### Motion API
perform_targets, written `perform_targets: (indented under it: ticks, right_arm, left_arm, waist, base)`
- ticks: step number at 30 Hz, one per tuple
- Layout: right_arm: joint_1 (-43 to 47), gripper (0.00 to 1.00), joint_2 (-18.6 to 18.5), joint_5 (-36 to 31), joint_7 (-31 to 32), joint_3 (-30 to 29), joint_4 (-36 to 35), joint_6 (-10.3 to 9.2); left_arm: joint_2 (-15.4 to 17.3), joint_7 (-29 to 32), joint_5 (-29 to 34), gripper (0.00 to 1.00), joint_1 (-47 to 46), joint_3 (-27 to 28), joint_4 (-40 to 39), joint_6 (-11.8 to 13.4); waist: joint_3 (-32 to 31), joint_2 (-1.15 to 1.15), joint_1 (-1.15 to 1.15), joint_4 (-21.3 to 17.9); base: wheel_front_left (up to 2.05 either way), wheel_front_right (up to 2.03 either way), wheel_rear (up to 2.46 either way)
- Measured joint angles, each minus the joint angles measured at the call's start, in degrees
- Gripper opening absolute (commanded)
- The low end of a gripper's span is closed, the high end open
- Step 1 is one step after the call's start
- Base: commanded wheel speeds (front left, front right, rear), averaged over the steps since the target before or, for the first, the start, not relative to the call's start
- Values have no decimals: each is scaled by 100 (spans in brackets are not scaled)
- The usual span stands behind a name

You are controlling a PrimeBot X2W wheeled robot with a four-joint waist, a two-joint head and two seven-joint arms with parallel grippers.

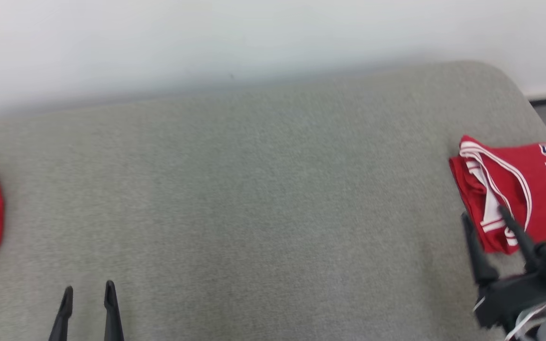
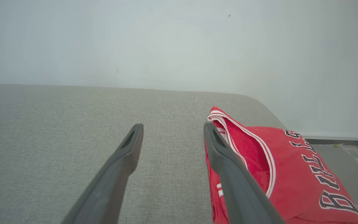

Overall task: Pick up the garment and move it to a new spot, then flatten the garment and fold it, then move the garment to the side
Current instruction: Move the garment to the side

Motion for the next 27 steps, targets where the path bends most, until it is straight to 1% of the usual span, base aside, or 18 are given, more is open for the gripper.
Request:
perform_targets:
  ticks: [3, 7, 15, 21, 27]
  right_arm:
    - [438, 100, 290, -134, 67, -3, -336, 0]
    - [662, 100, 482, -138, 98, 69, -567, 0]
    - [1111, 100, 934, -186, -37, -14, -517, 0]
    - [1301, 100, 1141, -197, -91, -204, -435, 0]
    - [1370, 100, 1243, -255, -91, -425, -427, 0]
  left_arm:
    - [-5, 0, 3, 100, 126, -21, 81, 5]
    - [-7, 0, 5, 100, 217, 1, 193, 13]
    - [-8, 0, 4, 100, 369, -7, 397, 19]
    - [-8, 0, -9, 100, 428, -31, 419, 14]
    - [-8, 0, -16, 100, 487, -25, 422, 14]
  waist:
    - [-241, 0, 0, 175]
    - [-490, 0, 0, 387]
    - [-808, 0, 1, 643]
    - [-888, 0, 1, 762]
    - [-887, 1, 1, 794]
  base:
    - [0, 0, 0]
    - [0, 0, 0]
    - [0, 0, 0]
    - [0, 0, 0]
    - [0, 0, 0]
